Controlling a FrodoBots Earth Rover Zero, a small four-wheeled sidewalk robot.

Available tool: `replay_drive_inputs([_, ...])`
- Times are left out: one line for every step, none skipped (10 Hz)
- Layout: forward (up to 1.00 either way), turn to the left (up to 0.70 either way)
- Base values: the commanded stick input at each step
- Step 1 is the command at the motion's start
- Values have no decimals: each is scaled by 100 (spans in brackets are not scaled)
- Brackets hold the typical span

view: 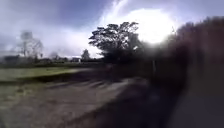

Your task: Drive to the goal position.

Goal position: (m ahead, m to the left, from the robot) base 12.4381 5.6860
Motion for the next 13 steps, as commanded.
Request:
replay_drive_inputs([85, 0])
replay_drive_inputs([85, 0])
replay_drive_inputs([85, 0])
replay_drive_inputs([85, 0])
replay_drive_inputs([85, 0])
replay_drive_inputs([85, 0])
replay_drive_inputs([85, 0])
replay_drive_inputs([85, 0])
replay_drive_inputs([85, 0])
replay_drive_inputs([85, 0])
replay_drive_inputs([85, 0])
replay_drive_inputs([85, 0])
replay_drive_inputs([85, 0])
